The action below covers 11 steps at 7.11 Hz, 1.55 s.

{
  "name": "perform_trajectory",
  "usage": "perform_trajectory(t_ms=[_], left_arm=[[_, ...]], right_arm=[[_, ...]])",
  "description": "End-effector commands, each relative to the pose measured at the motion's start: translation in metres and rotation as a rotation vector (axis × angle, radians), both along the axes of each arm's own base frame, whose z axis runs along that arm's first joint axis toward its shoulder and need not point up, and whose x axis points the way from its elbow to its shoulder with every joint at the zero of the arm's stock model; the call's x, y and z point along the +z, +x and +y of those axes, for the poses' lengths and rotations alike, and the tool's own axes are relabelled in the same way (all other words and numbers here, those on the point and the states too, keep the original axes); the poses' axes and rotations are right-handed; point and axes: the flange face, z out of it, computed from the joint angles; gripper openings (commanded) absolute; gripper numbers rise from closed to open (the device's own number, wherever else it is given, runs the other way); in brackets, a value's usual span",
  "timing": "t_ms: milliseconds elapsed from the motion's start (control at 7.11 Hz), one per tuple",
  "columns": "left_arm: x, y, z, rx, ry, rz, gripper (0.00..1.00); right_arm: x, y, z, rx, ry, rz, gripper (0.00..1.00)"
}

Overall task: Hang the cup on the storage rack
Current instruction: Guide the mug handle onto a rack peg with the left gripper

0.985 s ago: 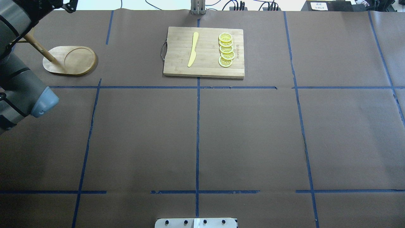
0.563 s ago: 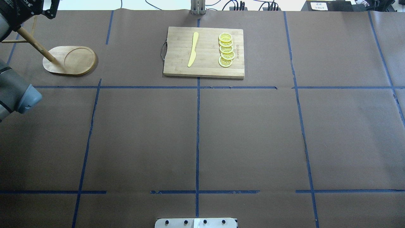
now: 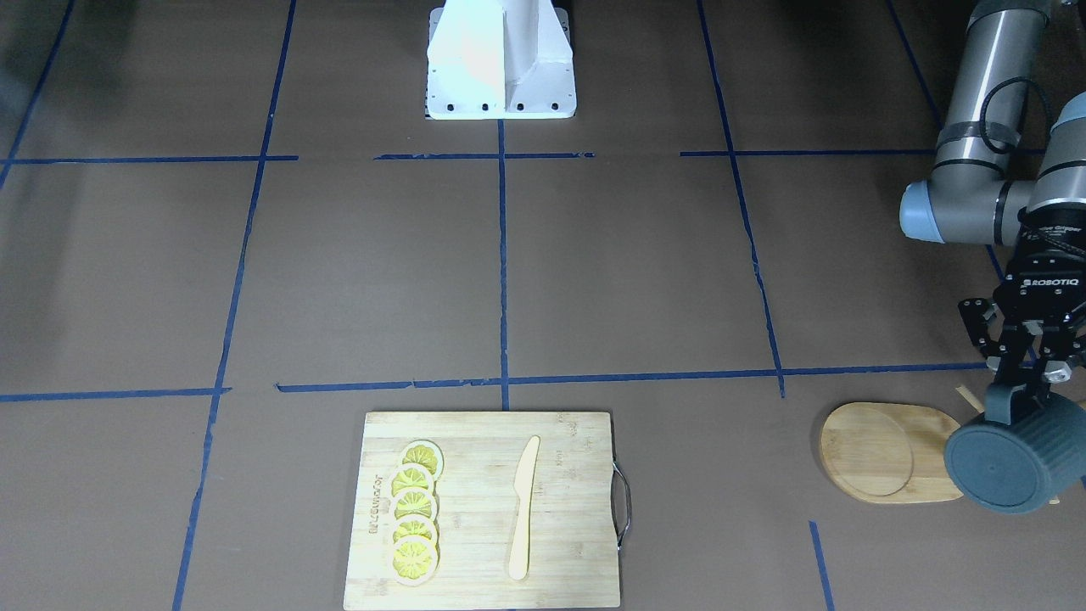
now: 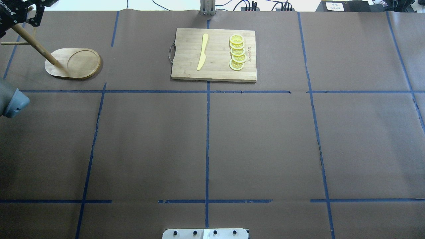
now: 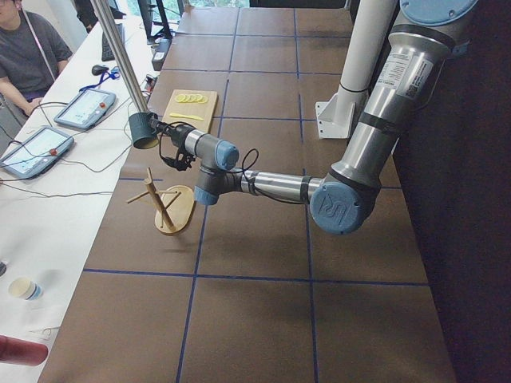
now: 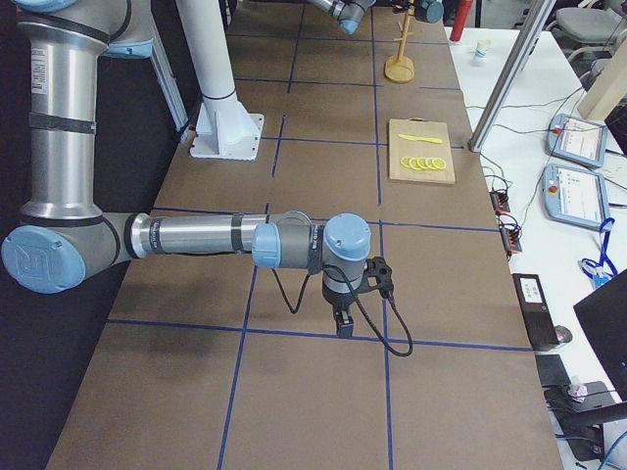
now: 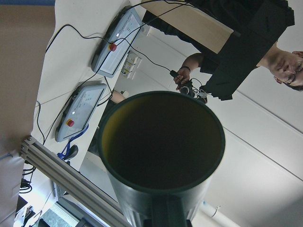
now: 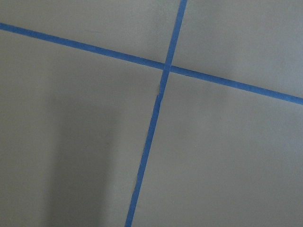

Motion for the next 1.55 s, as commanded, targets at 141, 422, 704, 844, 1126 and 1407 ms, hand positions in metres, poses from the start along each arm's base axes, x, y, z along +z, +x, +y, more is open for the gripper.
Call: perform_trajectory(t_ms=[141,422,704,844,1126,1407], left_arm=[[0.04,-0.006,0.004,0.001,0.006,0.0,0.03],[0.062,-0.007,0.007,0.002,0.003,-0.002,0.03],[0.075,-0.008,0.007,0.002,-0.012,-0.01,0.03],[0.083,-0.008,0.009,0.007,-0.014,-0.012,0.03],[0.104,-0.01,0.014,0.008,-0.013,-0.012,0.03],[0.108,-0.011,0.017,0.008,-0.017,-0.014,0.03]], right_arm=[[-0.001,0.0,0.0,0.001,0.001,-0.001,1.0],[-0.001,0.0,0.0,0.001,0.001,-0.001,1.0],[-0.001,0.0,0.0,0.001,0.001,0.001,1.0],[-0.001,0.0,-0.001,0.001,0.001,0.001,1.0],[-0.001,0.0,-0.002,0.001,0.002,0.001,1.0],[-0.001,0.0,-0.002,0.0,0.003,0.001,1.0]])
